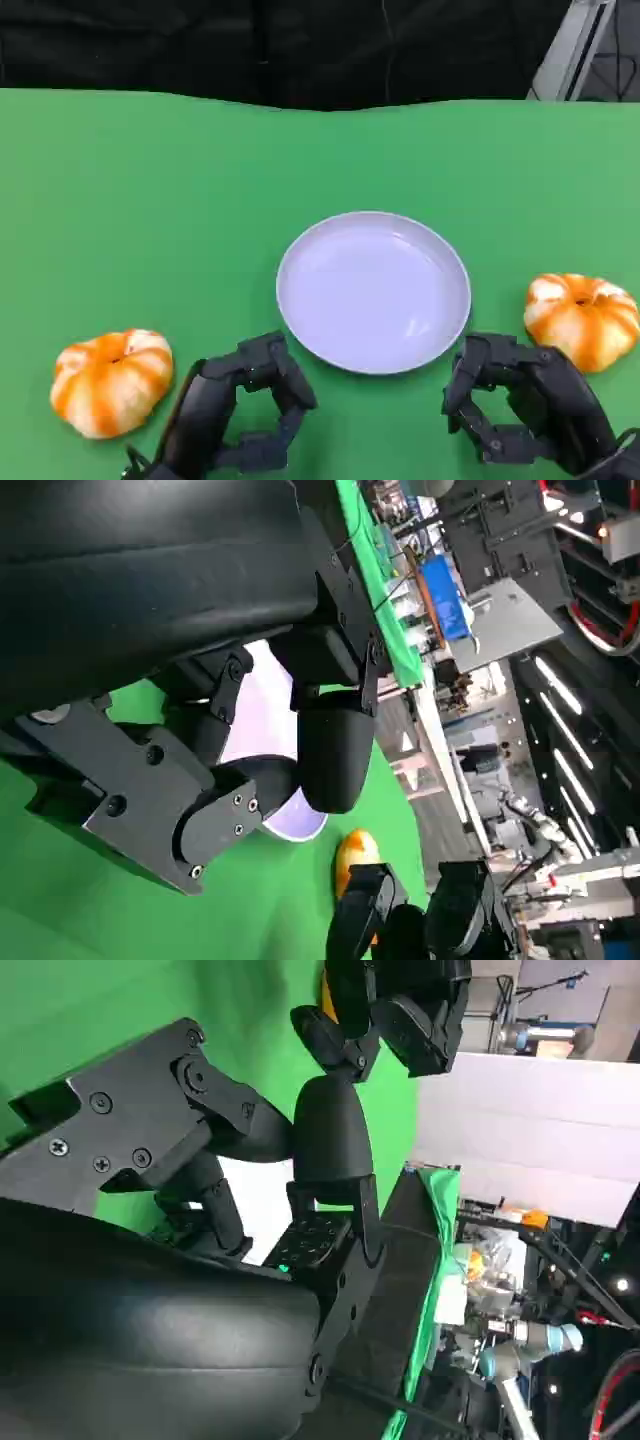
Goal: Grasp the bread from the table and place it into the plate.
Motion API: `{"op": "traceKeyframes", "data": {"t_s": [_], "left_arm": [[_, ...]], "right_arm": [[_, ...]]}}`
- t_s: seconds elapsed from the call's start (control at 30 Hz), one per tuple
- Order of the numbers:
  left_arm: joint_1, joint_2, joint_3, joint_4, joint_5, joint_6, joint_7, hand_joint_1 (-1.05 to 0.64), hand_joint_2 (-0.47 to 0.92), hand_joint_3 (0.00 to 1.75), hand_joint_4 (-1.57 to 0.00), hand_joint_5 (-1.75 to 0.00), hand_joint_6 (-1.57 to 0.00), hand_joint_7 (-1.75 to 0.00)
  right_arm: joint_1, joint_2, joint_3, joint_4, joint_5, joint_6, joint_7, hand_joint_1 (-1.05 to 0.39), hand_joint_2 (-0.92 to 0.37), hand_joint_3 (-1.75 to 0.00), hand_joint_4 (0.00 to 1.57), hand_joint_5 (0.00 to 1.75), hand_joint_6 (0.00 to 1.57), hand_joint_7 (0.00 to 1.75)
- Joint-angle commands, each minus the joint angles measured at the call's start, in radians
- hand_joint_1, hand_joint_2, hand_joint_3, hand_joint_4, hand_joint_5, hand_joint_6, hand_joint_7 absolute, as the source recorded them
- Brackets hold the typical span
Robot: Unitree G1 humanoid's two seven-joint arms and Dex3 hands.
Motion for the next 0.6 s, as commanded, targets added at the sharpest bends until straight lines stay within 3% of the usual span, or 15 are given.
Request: {"op": "traceKeyframes", "data": {"t_s": [0.03, 0.43, 0.6], "left_arm": [[-0.002, 0.009, 0.0, -0.004, -0.007, -0.003, 0.002, -0.11, 0.52, 1.16, -0.79, -1.7, -0.79, -1.43], [0.0, 0.006, 0.001, -0.012, -0.02, -0.008, -0.003, -0.12, 0.53, 1.14, -0.79, -1.65, -0.8, -1.39], [-0.004, 0.004, 0.01, -0.014, -0.003, -0.013, 0.02, -0.1, 0.6, 0.99, -0.89, -1.36, -0.93, -1.05]], "right_arm": [[-0.004, -0.012, -0.01, 0.0, 0.01, -0.008, 0.003, -0.09, -0.59, -1.02, 0.79, 1.59, 0.83, 1.3], [-0.004, -0.012, -0.009, 0.002, 0.007, -0.008, 0.004, -0.08, -0.58, -1.03, 0.79, 1.59, 0.84, 1.3], [-0.003, -0.012, -0.009, 0.004, 0.003, -0.011, 0.0, -0.09, -0.58, -1.03, 0.79, 1.6, 0.84, 1.3]]}}
